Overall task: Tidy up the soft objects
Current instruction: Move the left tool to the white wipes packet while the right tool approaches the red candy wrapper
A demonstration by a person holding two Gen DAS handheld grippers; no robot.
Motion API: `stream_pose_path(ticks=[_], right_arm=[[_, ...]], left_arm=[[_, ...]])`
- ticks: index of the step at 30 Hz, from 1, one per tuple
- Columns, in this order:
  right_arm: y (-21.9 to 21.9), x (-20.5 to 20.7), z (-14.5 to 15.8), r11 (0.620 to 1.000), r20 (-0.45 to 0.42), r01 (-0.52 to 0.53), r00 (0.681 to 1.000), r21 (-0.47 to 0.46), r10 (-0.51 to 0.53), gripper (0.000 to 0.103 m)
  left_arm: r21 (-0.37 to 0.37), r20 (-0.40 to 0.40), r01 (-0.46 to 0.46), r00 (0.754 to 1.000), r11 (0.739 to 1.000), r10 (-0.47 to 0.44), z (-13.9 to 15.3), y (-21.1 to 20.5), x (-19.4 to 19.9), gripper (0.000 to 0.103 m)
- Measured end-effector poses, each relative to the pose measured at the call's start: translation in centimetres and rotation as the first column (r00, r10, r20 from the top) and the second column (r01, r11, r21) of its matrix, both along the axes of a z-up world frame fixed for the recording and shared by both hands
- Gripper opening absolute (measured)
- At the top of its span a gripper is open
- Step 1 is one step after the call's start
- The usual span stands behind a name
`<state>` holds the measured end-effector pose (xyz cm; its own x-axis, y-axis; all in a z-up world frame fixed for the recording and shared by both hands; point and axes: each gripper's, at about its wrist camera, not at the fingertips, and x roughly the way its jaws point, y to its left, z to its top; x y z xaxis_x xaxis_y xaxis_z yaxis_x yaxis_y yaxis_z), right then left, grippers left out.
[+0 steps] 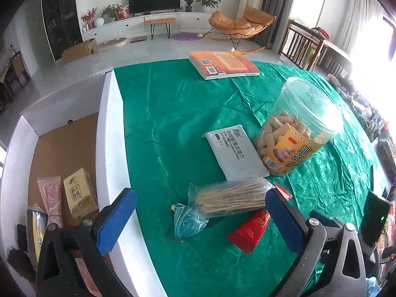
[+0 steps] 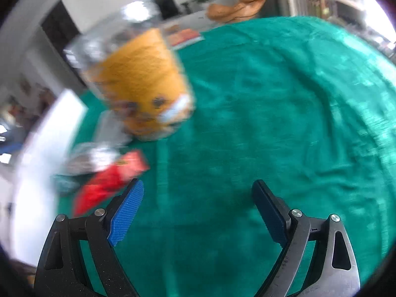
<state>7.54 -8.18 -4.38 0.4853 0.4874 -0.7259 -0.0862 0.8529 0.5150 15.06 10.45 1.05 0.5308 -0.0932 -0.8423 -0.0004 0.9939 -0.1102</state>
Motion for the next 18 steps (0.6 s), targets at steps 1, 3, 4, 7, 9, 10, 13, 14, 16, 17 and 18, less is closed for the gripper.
stream_pose_path(ticks=[1,3,4,7,9,10,13,14,16,17,18], right_arm=[[1.8,-0.1,-0.1,0.999,-0.024,-0.045,0.999,0.009,0.045,0.090],[5.7,0.3,-0.1,0.994,-0.038,-0.059,0.998,-0.088,0.056,0.092],[7.2,0.7,0.0,0.990,-0.026,-0.042,0.999,-0.134,0.039,0.092],[10.2,2.8,-0.4,0.986,-0.045,-0.052,0.998,-0.159,0.046,0.091],[11.5,3.2,-0.6,0.956,-0.024,-0.077,0.997,-0.284,0.073,0.090],[11.6,3.1,-0.7,0.928,-0.022,-0.084,0.996,-0.363,0.081,0.090],[8.5,2.6,-0.9,0.888,-0.026,-0.020,1.000,-0.460,0.009,0.090],[6.7,2.6,-1.0,0.888,-0.034,0.001,0.999,-0.460,-0.019,0.090],[3.9,2.8,-0.8,0.877,-0.020,0.048,0.998,-0.478,-0.066,0.090],[2.5,2.7,-0.7,0.879,-0.008,0.082,0.995,-0.469,-0.097,0.090],[1.1,2.5,-0.8,0.889,-0.003,0.115,0.992,-0.443,-0.129,0.090]], left_arm=[[-0.014,0.002,-0.014,1.000,1.000,0.014,-0.3,0.2,-0.1,0.103],[-0.036,0.000,-0.036,0.999,0.999,0.036,-0.9,0.4,-0.4,0.103],[-0.049,-0.005,-0.046,0.999,0.998,0.046,-1.2,0.6,-0.5,0.103],[-0.068,-0.016,-0.046,0.999,0.997,0.045,-1.8,0.8,-0.7,0.103],[-0.037,-0.031,-0.023,0.999,0.999,0.022,-1.9,0.7,-0.2,0.103],[-0.018,-0.035,-0.012,0.999,1.000,0.012,-1.8,0.6,0.1,0.103],[0.016,-0.042,0.026,0.999,1.000,-0.025,-1.3,0.1,1.8,0.103],[0.020,-0.067,0.043,0.997,0.999,-0.042,-1.5,-0.4,2.8,0.103],[0.011,-0.130,0.093,0.987,0.996,-0.091,-2.7,-1.7,5.9,0.103],[0.012,-0.146,0.100,0.984,0.995,-0.097,-3.4,-2.3,7.4,0.103],[0.017,-0.157,0.102,0.983,0.995,-0.098,-4.1,-2.9,8.7,0.103]])
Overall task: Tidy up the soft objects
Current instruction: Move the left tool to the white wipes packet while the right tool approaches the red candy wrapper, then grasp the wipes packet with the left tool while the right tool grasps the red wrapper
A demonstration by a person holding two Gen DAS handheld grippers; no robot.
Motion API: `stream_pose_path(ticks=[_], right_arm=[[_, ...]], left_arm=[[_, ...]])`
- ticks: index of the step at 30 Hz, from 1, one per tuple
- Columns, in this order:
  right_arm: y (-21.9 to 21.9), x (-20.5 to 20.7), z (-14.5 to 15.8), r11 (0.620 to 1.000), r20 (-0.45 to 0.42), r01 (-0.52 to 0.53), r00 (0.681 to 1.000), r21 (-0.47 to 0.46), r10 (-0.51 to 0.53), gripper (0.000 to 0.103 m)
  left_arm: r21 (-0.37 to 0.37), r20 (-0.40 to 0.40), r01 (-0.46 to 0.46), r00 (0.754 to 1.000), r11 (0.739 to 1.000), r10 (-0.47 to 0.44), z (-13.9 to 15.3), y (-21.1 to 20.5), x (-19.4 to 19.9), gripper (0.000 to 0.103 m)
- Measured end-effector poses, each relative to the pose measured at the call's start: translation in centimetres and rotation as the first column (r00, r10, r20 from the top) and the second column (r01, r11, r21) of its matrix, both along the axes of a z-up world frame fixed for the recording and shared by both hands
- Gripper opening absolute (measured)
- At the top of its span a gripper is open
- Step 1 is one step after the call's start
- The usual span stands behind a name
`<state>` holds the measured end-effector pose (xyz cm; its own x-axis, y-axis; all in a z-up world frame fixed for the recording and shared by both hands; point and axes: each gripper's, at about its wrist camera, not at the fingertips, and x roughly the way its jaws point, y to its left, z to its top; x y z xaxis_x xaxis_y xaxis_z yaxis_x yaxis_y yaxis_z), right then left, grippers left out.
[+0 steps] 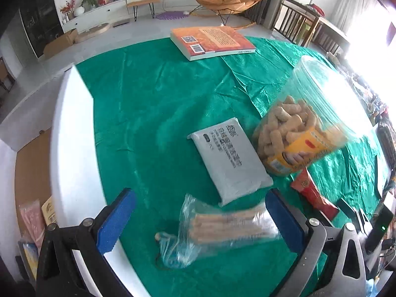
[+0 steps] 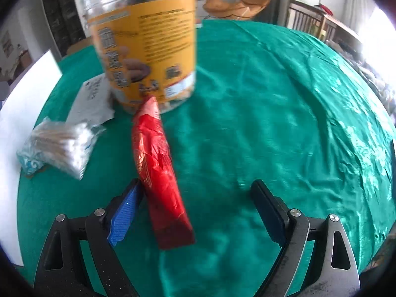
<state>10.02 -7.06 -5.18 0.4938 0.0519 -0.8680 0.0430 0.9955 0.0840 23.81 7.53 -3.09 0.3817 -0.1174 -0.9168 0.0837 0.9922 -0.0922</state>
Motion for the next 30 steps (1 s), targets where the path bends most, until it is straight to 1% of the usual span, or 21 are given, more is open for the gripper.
stream_pose_path(ticks=[1,3,4,6,8,10,11,14,15,16,17,19,20,21,22,23,24,26,27,29,30], right_arm=[[-1.2,-0.2,0.0,0.998,0.010,0.043,0.999,0.052,-0.044,0.090],[-2.7,-0.6,0.2,0.982,0.033,0.103,0.993,0.156,-0.109,0.090],[-2.9,-0.9,0.2,0.977,0.040,0.112,0.992,0.184,-0.121,0.090],[-3.2,-1.0,0.2,0.972,0.050,0.121,0.990,0.199,-0.134,0.090],[-2.9,-0.7,0.2,0.974,0.050,0.119,0.990,0.192,-0.131,0.090],[-2.5,-0.5,0.1,0.980,0.049,0.110,0.992,0.164,-0.119,0.090],[-3.0,-1.1,0.4,0.984,0.048,0.097,0.993,0.150,-0.106,0.090],[-1.7,-0.9,0.8,0.991,0.054,-0.002,0.999,0.132,-0.005,0.090],[-1.1,-0.9,1.0,0.993,0.057,-0.049,0.997,0.112,0.043,0.090],[-0.5,-0.4,1.2,0.991,0.056,-0.109,0.993,0.076,0.105,0.090],[0.2,0.0,1.3,0.986,0.050,-0.163,0.986,0.036,0.162,0.090],[1.2,0.7,1.1,0.962,0.014,-0.272,0.962,-0.006,0.272,0.090],[1.7,1.1,0.7,0.947,-0.015,-0.320,0.947,-0.005,0.320,0.087],[1.9,1.5,0.4,0.937,-0.041,-0.349,0.936,0.003,0.349,0.086],[1.9,1.8,0.0,0.935,-0.067,-0.356,0.932,0.000,0.355,0.066],[1.7,2.1,-0.1,0.942,-0.072,-0.334,0.941,-0.034,0.331,0.028],[1.2,2.2,0.1,0.950,-0.073,-0.309,0.949,-0.036,0.306,0.024],[-0.4,2.6,0.0,0.965,-0.083,-0.256,0.962,0.048,0.260,0.022],[-0.8,2.6,-0.1,0.967,-0.082,-0.247,0.965,0.061,0.251,0.022],[-1.2,2.0,-0.1,0.967,-0.068,-0.249,0.965,0.050,0.252,0.022],[-1.3,1.7,-0.1,0.967,-0.062,-0.251,0.965,0.045,0.253,0.022]], left_arm=[[0.003,-0.009,0.009,1.000,1.000,-0.009,-0.7,-0.6,1.2,0.103],[0.009,-0.020,0.061,0.998,0.998,-0.061,-2.4,-2.4,3.2,0.103],[0.038,-0.023,0.086,0.996,0.996,-0.086,-3.1,-3.3,3.8,0.103],[0.132,-0.033,0.153,0.988,0.979,-0.150,-4.7,-5.3,4.5,0.103],[0.187,-0.048,0.194,0.981,0.963,-0.188,-5.9,-6.4,4.6,0.103],[0.184,-0.055,0.175,0.984,0.967,-0.168,-6.7,-6.4,4.8,0.103],[0.164,-0.056,0.150,0.988,0.975,-0.143,-6.8,-6.0,5.0,0.103],[0.121,-0.066,0.059,0.997,0.991,-0.051,-6.8,-4.0,5.6,0.102],[0.115,-0.059,0.032,0.998,0.993,-0.025,-6.7,-3.0,5.7,0.099],[0.105,-0.050,0.022,0.999,0.994,-0.017,-6.4,-2.3,5.7,0.087],[0.087,-0.055,0.018,0.998,0.996,-0.013,-6.2,-1.6,5.7,0.080],[0.094,-0.081,-0.008,0.997,0.996,0.015,-5.9,-0.5,5.8,0.078],[0.100,-0.083,-0.019,0.996,0.995,0.027,-5.8,-0.3,5.7,0.079],[0.086,-0.088,-0.021,0.996,0.996,0.029,-5.6,-0.2,5.5,0.079],[0.061,-0.100,-0.018,0.995,0.998,0.024,-5.6,-0.4,5.2,0.079],[0.021,-0.112,-0.010,0.994,1.000,0.012,-5.5,-0.8,4.8,0.080],[-0.026,-0.112,-0.003,0.994,1.000,0.000,-5.5,-1.2,4.4,0.081],[-0.105,-0.090,-0.013,0.996,0.994,0.003,-5.4,-2.0,4.3,0.087],[-0.129,-0.079,-0.032,0.997,0.991,0.022,-5.6,-2.4,4.5,0.088],[-0.122,-0.067,-0.098,0.994,0.988,0.091,-6.0,-2.4,5.2,0.090],[-0.145,-0.069,-0.127,0.991,0.981,0.117,-6.5,-2.2,5.5,0.090]])
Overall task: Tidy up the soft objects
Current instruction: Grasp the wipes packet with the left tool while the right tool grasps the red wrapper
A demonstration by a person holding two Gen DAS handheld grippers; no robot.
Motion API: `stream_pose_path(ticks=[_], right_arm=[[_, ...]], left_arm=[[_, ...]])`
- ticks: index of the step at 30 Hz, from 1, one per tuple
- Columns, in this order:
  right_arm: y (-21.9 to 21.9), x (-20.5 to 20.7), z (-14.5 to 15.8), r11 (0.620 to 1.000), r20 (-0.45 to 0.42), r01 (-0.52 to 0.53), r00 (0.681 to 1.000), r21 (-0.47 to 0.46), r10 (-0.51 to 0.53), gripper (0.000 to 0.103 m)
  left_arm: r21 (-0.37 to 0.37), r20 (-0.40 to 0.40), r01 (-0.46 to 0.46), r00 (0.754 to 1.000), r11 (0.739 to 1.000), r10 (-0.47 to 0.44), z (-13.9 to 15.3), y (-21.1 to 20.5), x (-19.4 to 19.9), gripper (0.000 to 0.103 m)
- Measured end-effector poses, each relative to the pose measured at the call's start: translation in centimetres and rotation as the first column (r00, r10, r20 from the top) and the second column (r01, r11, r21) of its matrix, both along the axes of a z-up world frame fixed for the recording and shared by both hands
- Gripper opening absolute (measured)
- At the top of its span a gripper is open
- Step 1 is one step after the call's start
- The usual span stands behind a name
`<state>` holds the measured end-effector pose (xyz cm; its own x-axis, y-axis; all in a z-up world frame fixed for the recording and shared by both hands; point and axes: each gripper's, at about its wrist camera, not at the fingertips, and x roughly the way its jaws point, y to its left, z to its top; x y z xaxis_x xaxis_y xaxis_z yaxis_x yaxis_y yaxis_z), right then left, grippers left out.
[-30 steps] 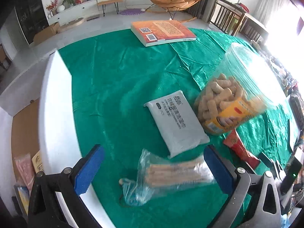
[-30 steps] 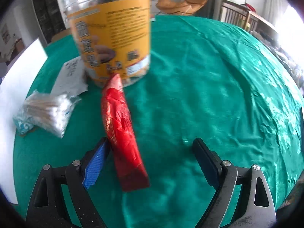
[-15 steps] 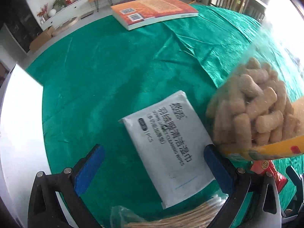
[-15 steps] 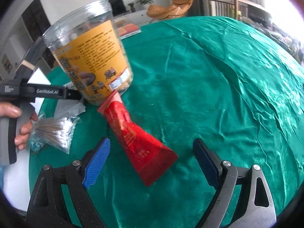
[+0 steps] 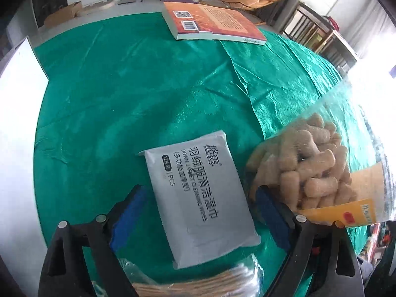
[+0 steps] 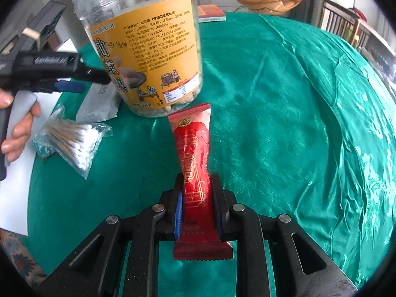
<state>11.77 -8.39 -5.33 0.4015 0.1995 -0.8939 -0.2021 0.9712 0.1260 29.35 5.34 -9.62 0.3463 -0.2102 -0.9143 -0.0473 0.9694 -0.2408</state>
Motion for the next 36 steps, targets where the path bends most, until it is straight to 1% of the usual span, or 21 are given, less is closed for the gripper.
stream_pose_path(ticks=[2,3,8,9,11,13,15,17,18,19,20,21,22,23,24,25,27,31,33,34,36], right_arm=[[-0.2,-0.5,-0.2,1.000,0.011,0.000,1.000,-0.002,0.000,0.022],[-0.3,-0.9,-0.1,1.000,0.017,0.005,1.000,-0.003,-0.005,0.022],[-1.0,-1.6,-0.2,0.999,0.030,0.038,0.999,0.016,-0.038,0.022],[-1.2,-1.5,-0.1,0.999,0.030,0.041,0.999,0.016,-0.041,0.022],[-1.5,-1.0,0.2,0.999,0.032,0.052,0.998,0.013,-0.053,0.023],[-1.6,-0.7,0.9,0.998,0.038,0.065,0.997,0.010,-0.065,0.023],[-2.2,-0.5,1.1,0.997,0.043,0.072,0.996,0.011,-0.073,0.023],[-2.6,-0.1,1.0,0.997,0.037,0.073,0.997,-0.001,-0.072,0.023],[-2.7,0.2,0.9,0.997,0.030,0.072,0.997,-0.006,-0.072,0.023],[-2.9,0.5,0.9,0.997,0.022,0.072,0.997,-0.006,-0.072,0.024],[-3.0,0.9,0.8,0.998,0.004,0.065,0.998,-0.003,-0.065,0.028],[-3.0,1.7,0.6,0.999,-0.028,0.051,0.998,-0.007,-0.051,0.028],[-3.0,2.4,0.1,1.000,-0.077,0.028,0.997,-0.006,-0.029,0.042],[-3.0,3.1,0.2,1.000,-0.076,0.004,0.997,0.012,-0.003,0.049],[-3.1,3.7,0.3,1.000,-0.078,-0.011,0.997,0.011,0.012,0.045],[-3.1,4.5,0.2,1.000,-0.093,-0.021,0.995,0.000,0.021,0.013],[-4.1,6.2,0.4,1.000,-0.112,0.017,0.994,0.015,-0.015,0.014],[-8.1,10.0,2.4,0.974,-0.099,0.186,0.980,0.126,-0.174,0.014],[-9.9,12.2,4.7,0.951,-0.065,0.250,0.968,0.183,-0.242,0.014],[-10.4,13.2,5.9,0.944,-0.045,0.262,0.965,0.198,-0.258,0.014],[-10.6,15.1,9.1,0.940,0.009,0.268,0.961,0.211,-0.276,0.014]], left_arm=[[0.005,-0.018,-0.070,0.997,0.998,0.070,-1.1,0.7,0.5,0.091],[0.023,0.022,-0.084,0.996,0.996,0.084,-0.8,0.7,0.4,0.092],[0.119,0.019,-0.106,0.994,0.987,0.104,-1.3,-0.2,0.9,0.103],[0.142,0.025,-0.093,0.996,0.986,0.091,-1.3,-0.7,0.9,0.103],[0.173,-0.033,-0.036,0.999,0.984,0.043,-1.4,-1.6,1.1,0.103],[0.148,-0.096,0.005,0.995,0.989,0.009,-1.2,-2.1,1.2,0.103],[0.130,-0.076,-0.013,0.997,0.991,0.023,-1.1,-2.4,1.1,0.103],[0.235,-0.076,0.019,0.997,0.972,-0.001,-1.5,-3.6,1.0,0.103],[0.256,-0.040,0.040,0.999,0.966,-0.031,-1.2,-4.0,0.8,0.103],[0.260,-0.036,0.052,0.998,0.964,-0.044,-1.1,-4.1,0.6,0.101],[0.228,-0.020,0.043,0.999,0.973,-0.040,-0.8,-3.7,0.4,0.086],[0.231,0.007,0.028,1.000,0.973,-0.030,-0.2,-3.3,0.3,0.073],[0.246,-0.001,0.024,1.000,0.969,-0.025,0.1,-2.9,0.5,0.069],[0.236,-0.005,0.021,1.000,0.972,-0.020,0.1,-2.3,0.7,0.067],[0.206,-0.004,0.012,1.000,0.978,-0.012,0.4,-1.5,0.9,0.066],[0.185,-0.003,0.005,1.000,0.983,-0.004,0.6,-0.8,1.2,0.064],[0.139,0.015,-0.028,1.000,0.990,0.026,1.5,0.7,1.5,0.064],[0.069,0.072,-0.069,0.995,0.995,0.064,4.2,3.5,1.4,0.064],[0.037,0.109,-0.072,0.992,0.997,0.068,6.3,4.3,1.6,0.064],[0.027,0.124,-0.070,0.990,0.997,0.066,6.7,4.6,1.9,0.064],[0.004,0.169,-0.060,0.984,0.998,0.059,9.4,5.1,1.7,0.064]])
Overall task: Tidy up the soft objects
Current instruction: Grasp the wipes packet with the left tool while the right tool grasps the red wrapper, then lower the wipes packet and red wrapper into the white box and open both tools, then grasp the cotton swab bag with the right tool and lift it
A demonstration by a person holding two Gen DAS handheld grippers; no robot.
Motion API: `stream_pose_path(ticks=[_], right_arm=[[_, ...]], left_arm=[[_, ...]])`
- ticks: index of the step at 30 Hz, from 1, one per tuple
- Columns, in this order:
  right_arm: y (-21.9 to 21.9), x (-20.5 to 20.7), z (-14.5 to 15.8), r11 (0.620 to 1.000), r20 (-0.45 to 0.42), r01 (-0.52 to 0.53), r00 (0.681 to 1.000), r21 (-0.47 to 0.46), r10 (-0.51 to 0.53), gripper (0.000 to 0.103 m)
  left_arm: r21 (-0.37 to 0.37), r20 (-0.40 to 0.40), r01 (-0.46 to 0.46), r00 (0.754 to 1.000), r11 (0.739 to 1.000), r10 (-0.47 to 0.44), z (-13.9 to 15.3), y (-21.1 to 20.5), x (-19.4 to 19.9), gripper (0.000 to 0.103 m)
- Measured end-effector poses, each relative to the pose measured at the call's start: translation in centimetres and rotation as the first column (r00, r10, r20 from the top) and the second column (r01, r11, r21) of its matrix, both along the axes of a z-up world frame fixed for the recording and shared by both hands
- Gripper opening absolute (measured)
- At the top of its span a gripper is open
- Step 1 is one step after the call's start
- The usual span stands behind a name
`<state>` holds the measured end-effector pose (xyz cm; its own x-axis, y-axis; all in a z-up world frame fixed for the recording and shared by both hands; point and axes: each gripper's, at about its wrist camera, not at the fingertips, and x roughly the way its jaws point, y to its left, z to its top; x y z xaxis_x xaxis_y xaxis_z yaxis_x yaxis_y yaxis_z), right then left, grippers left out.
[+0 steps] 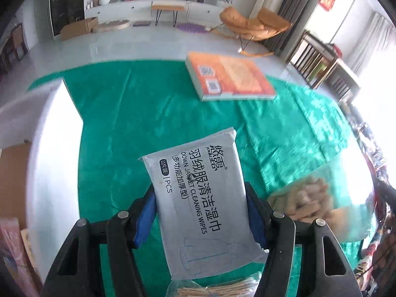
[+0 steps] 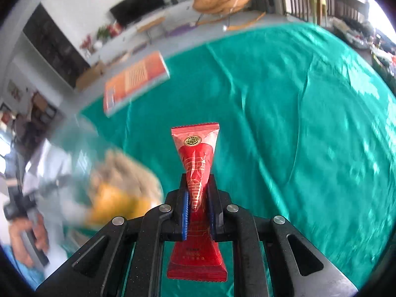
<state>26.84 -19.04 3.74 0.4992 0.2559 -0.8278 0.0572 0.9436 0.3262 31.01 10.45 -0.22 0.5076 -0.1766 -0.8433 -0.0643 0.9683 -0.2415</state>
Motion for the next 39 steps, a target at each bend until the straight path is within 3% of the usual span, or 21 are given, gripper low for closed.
stream_pose_path(ticks=[4,9,13,16,18,19,20,22,24,28,30,32,34,36,37,39], right_arm=[[3.7,0.9,6.7,0.999,0.106,-0.051,0.993,-0.006,0.052,0.014],[15.5,-2.6,11.0,0.959,0.156,-0.280,0.950,0.047,0.269,0.014],[26.5,-6.2,11.3,0.860,0.157,-0.474,0.879,0.189,0.450,0.014],[33.8,-8.6,10.9,0.766,0.159,-0.572,0.819,0.293,0.551,0.015],[37.5,-9.8,10.2,0.715,0.150,-0.610,0.787,0.342,0.599,0.029],[38.8,-10.3,9.9,0.694,0.142,-0.622,0.773,0.363,0.619,0.070],[39.1,-10.7,9.7,0.682,0.145,-0.628,0.766,0.375,0.626,0.085],[38.2,-11.3,9.7,0.694,0.171,-0.638,0.765,0.334,0.620,0.084],[35.8,-12.1,9.6,0.750,0.195,-0.619,0.785,0.234,0.587,0.084],[27.4,-14.1,7.3,0.888,0.271,-0.461,0.855,0.007,0.442,0.084],[21.8,-15.3,4.0,0.945,0.281,-0.316,0.902,-0.090,0.328,0.084],[17.2,-16.1,-0.7,0.973,0.212,-0.191,0.953,-0.129,0.216,0.085],[15.0,-16.7,-4.4,0.973,0.116,-0.190,0.972,-0.131,0.205,0.085],[16.3,-17.7,-5.2,0.940,0.101,-0.304,0.941,-0.157,0.322,0.085],[18.1,-18.0,-4.8,0.900,0.108,-0.391,0.903,-0.194,0.416,0.085],[22.6,-17.9,-4.3,0.783,0.078,-0.549,0.802,-0.292,0.592,0.084]], left_arm=[[-0.040,0.078,0.028,0.997,0.999,-0.025,4.4,2.2,-2.5,0.064],[0.006,0.122,-0.019,0.992,1.000,0.018,7.8,9.2,-9.5,0.064],[0.083,0.107,-0.144,0.985,0.986,0.135,8.5,16.6,-15.8,0.065],[0.210,0.095,-0.266,0.963,0.941,0.251,7.9,20.7,-19.4,0.071],[0.258,0.101,-0.318,0.948,0.912,0.302,7.1,22.6,-21.0,0.091],[0.264,0.109,-0.336,0.942,0.904,0.318,6.6,23.0,-21.6,0.100],[0.268,0.125,-0.358,0.934,0.894,0.336,6.2,23.3,-22.1,0.101],[0.256,0.133,-0.366,0.930,0.895,0.343,5.5,23.2,-22.5,0.101],[0.205,0.140,-0.345,0.937,0.916,0.321,4.9,22.0,-22.6,0.101],[0.110,0.192,-0.220,0.961,0.969,0.197,5.0,15.8,-23.2,0.101],[0.083,0.217,-0.128,0.970,0.988,0.107,5.2,12.1,-23.8,0.101],[0.067,0.224,-0.020,0.975,0.998,0.005,5.2,8.4,-24.6,0.101],[0.064,0.214,0.066,0.974,0.996,-0.079,4.8,5.2,-25.1,0.101],[0.063,0.187,0.117,0.974,0.991,-0.127,3.9,2.9,-25.5,0.101],[0.060,0.173,0.130,0.975,0.990,-0.138,3.6,2.3,-25.7,0.101],[0.044,0.143,0.132,0.980,0.990,-0.137,3.1,1.8,-26.0,0.101]])
